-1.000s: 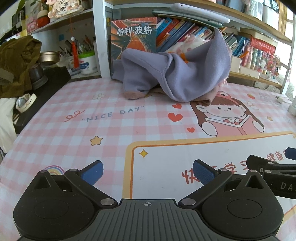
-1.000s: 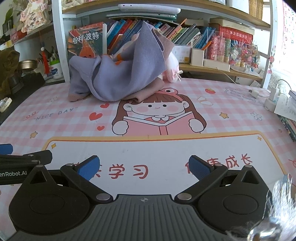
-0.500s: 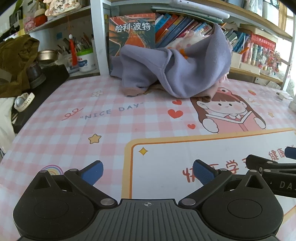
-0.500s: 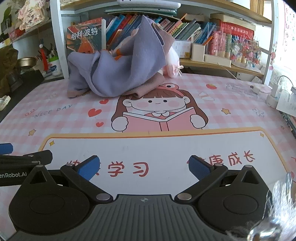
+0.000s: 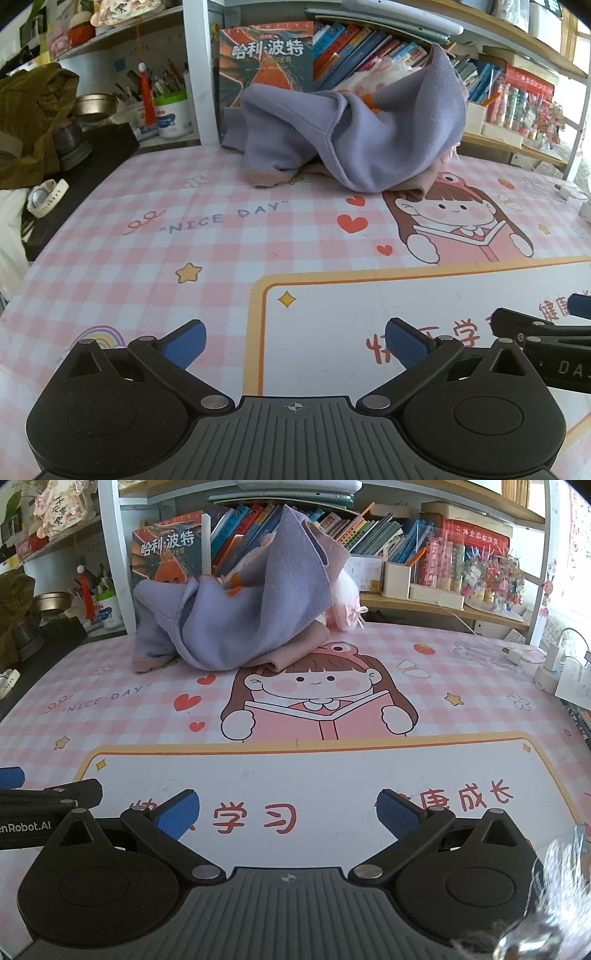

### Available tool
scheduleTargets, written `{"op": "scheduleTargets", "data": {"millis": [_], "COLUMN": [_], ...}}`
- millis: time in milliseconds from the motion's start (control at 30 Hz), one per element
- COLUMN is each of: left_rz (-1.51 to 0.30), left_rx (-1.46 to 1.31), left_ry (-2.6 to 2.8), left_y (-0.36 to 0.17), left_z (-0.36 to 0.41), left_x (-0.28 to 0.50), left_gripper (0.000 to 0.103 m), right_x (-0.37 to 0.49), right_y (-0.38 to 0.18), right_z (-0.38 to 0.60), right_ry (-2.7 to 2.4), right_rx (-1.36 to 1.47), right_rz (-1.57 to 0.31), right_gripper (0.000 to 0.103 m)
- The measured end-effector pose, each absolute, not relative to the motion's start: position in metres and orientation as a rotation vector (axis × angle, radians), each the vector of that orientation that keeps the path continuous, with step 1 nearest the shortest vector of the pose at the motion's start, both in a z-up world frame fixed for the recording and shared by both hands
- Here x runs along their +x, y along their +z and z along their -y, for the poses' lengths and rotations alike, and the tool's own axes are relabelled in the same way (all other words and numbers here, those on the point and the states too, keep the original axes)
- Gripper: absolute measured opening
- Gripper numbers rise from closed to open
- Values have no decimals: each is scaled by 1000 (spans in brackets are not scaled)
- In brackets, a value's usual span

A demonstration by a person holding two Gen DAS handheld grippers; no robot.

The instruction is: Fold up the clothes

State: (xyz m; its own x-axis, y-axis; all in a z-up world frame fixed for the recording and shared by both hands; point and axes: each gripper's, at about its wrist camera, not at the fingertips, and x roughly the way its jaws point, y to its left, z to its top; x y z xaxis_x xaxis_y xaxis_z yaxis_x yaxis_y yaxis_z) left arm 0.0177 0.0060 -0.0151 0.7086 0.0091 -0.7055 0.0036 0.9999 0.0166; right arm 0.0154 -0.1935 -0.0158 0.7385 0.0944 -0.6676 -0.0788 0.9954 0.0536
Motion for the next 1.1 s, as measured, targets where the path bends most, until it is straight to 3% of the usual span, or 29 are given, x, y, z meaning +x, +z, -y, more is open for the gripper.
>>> {"op": "scheduleTargets", "data": {"millis": [1100], "left_rz": [-791], "left_rx": [-18], "left_ry": [0], "left_y": [-12], "left_z": [8], "left_x": [20], "left_gripper": [103], "right_x": [15], "right_y": [-15], "right_z": [209], "right_ry": [214], "right_rx": [52], "right_rz": [-722], "right_gripper": [103]}}
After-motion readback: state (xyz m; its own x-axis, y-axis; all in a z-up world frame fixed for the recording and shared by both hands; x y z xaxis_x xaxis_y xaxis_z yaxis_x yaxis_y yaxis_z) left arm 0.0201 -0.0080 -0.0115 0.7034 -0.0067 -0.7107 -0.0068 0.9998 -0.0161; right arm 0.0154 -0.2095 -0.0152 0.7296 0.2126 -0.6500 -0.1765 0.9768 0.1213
